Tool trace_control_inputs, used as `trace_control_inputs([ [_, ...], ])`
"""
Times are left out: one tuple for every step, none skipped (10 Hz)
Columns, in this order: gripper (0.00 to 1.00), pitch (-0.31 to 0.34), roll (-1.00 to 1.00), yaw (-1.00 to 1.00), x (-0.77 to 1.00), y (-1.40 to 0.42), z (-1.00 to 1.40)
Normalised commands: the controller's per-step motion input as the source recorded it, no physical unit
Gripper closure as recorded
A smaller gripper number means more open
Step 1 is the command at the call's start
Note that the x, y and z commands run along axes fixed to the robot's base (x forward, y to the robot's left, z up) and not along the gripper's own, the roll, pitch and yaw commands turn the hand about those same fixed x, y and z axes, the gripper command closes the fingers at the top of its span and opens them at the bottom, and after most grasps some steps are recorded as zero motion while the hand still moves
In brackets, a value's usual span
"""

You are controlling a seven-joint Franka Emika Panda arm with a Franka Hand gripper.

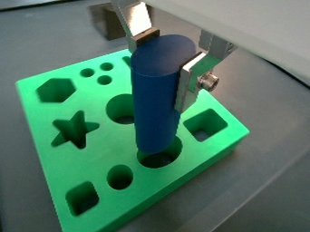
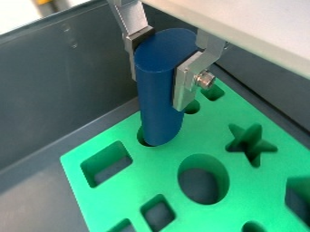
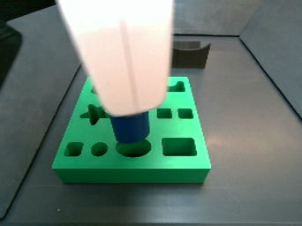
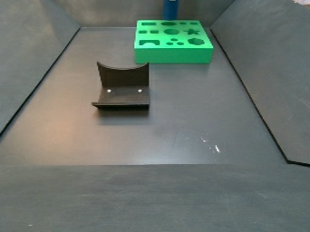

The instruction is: Insert the oval object.

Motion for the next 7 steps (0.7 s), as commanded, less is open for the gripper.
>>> trace_control_inputs([
  [1.00,0.000,0.08,-0.70,0.32,-0.24,-0.42],
  [1.00,0.000,0.09,-0.67,0.34,-0.25,-0.45],
  [1.00,0.000,0.10,-0.61,0.31,-0.30,-0.53],
  [1.00,0.096,0.13,-0.33,0.21,-0.38,-0.44],
  [1.00,0.000,0.00,-0.06,0.06,0.00,-0.03],
  [1.00,0.000,0.00,0.00,0.00,0.00,-0.04],
  [1.00,0.000,0.00,-0.15,-0.09,0.01,-0.22],
])
